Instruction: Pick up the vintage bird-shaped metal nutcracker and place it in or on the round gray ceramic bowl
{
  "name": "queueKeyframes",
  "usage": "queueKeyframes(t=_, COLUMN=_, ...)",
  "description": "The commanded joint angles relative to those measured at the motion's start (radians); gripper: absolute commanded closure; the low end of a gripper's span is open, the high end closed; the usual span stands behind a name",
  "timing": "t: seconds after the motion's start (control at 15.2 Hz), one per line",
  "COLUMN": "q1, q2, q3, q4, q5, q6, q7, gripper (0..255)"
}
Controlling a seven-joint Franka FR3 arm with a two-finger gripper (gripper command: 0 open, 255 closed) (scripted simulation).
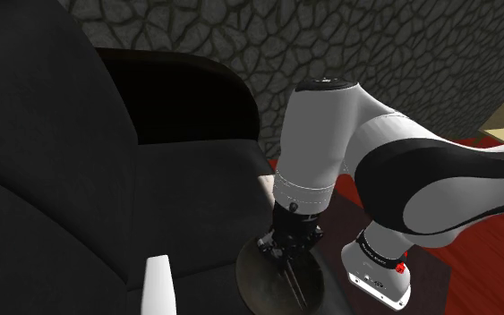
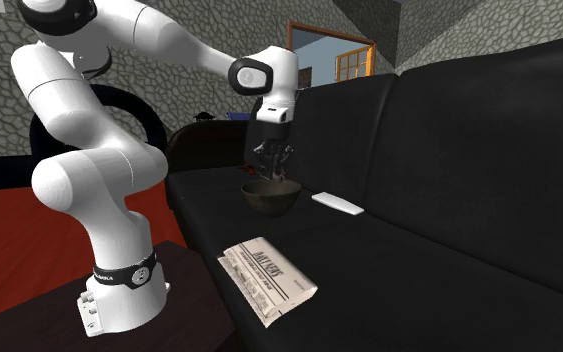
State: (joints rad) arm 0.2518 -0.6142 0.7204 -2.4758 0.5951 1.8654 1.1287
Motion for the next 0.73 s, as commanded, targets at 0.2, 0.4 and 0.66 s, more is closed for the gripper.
queueKeyframes(t=0.2, q1=0.0, q2=0.01, q3=0.015, q4=-0.02, q5=0.008, q6=0.032, q7=-0.004, gripper=255)
queueKeyframes(t=0.4, q1=0.0, q2=0.01, q3=0.015, q4=-0.02, q5=0.008, q6=0.032, q7=-0.004, gripper=255)
queueKeyframes(t=0.66, q1=0.0, q2=0.01, q3=0.014, q4=-0.02, q5=0.008, q6=0.031, q7=-0.004, gripper=0)
